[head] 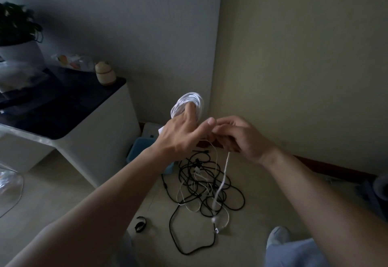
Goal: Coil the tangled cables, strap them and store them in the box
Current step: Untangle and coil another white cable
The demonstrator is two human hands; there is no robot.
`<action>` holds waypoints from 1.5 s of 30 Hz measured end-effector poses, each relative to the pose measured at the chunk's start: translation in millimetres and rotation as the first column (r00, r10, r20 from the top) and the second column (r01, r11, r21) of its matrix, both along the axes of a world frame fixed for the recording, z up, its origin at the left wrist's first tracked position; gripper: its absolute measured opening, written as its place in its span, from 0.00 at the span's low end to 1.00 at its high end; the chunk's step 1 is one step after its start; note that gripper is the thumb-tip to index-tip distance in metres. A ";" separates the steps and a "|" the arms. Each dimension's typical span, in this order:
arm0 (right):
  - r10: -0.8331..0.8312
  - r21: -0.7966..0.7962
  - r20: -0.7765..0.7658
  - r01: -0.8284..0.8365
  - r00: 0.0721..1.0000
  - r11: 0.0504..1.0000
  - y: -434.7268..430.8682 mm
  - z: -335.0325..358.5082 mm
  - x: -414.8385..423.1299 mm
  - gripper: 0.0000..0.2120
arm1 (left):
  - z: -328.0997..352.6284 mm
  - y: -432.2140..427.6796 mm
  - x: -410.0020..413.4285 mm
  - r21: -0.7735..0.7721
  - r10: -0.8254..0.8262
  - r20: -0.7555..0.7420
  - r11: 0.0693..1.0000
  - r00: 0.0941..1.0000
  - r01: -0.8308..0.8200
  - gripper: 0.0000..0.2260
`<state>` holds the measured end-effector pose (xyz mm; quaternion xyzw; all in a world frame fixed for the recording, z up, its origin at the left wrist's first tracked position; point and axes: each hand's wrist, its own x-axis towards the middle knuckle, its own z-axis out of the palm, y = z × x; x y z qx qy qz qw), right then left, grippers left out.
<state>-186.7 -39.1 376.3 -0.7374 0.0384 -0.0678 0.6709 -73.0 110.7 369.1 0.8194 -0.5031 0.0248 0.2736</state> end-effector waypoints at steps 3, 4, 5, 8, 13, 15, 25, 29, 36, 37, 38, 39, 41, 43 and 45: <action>-0.098 0.017 0.085 0.097 0.992 0.995 -4.4 2.7 -1.1 0.12 | -1.6 -6.1 -8.2 -0.038 -0.040 -0.130 0.999 0.991 0.035 0.30; -0.143 0.019 0.100 0.142 0.985 0.990 -6.8 2.5 -2.2 0.12 | -0.2 -7.4 -12.7 -0.043 -0.057 -0.154 0.998 0.986 0.051 0.28; -0.197 0.015 0.119 0.197 0.973 0.980 -9.9 1.4 -2.9 0.11 | 0.5 -9.0 -14.9 -0.057 -0.076 -0.193 0.996 0.978 0.066 0.24; -0.376 -0.032 0.188 0.388 0.907 0.921 -20.8 -3.7 -3.1 0.10 | 2.2 -12.3 -15.0 -0.134 -0.161 -0.398 0.984 0.903 0.116 0.18; -0.421 -0.064 0.155 0.435 0.894 0.898 -27.6 -21.0 1.7 0.16 | 3.6 -15.4 -17.1 -0.279 -0.250 -0.774 0.959 0.581 0.040 0.18; -0.406 -0.077 0.118 0.416 0.906 0.906 -26.5 -26.8 4.6 0.20 | 6.8 -16.4 -16.5 -0.360 -0.284 -0.856 0.927 0.433 -0.104 0.17; -0.225 -0.287 -0.198 0.163 0.954 0.944 -4.8 -40.0 6.7 0.16 | 24.6 -6.9 10.8 -0.474 -0.613 -0.790 0.636 -0.025 -0.609 0.19; -0.040 -0.310 -0.261 -0.044 0.964 0.950 11.2 -29.5 3.9 0.08 | 25.2 -4.6 16.7 -0.540 -0.579 -0.799 0.574 0.161 -0.615 0.19; 0.048 -0.294 -0.252 -0.124 0.967 0.948 22.0 -16.4 1.6 0.10 | 15.8 -15.1 -3.0 -0.569 -0.315 -0.791 0.696 0.525 -0.439 0.18; 0.055 -0.315 -0.244 -0.133 0.968 0.940 22.3 -14.5 1.0 0.12 | 12.0 -14.6 -5.3 -0.552 -0.289 -0.780 0.736 0.556 -0.392 0.21; 0.052 -0.330 -0.232 -0.129 0.971 0.935 22.6 -12.3 0.5 0.13 | 7.3 -13.6 -6.9 -0.524 -0.257 -0.766 0.781 0.589 -0.340 0.24; 0.038 -0.339 -0.211 -0.110 0.977 0.934 22.5 -9.9 -0.4 0.12 | 2.9 -12.9 -8.5 -0.488 -0.222 -0.746 0.824 0.627 -0.289 0.26; -0.022 -0.359 -0.142 -0.030 0.990 0.933 21.5 -2.7 -1.8 0.11 | -4.4 -11.2 -10.5 -0.435 -0.178 -0.656 0.883 0.734 -0.175 0.28; -0.138 -0.382 -0.055 0.107 0.989 0.918 16.5 5.4 -3.2 0.10 | -8.7 -9.3 -14.1 -0.407 -0.184 -0.494 0.913 0.850 -0.038 0.22; -0.207 -0.406 0.015 0.195 0.978 0.893 8.9 12.6 -7.2 0.09 | -9.0 -8.4 -17.8 -0.334 -0.188 -0.351 0.940 0.917 0.065 0.19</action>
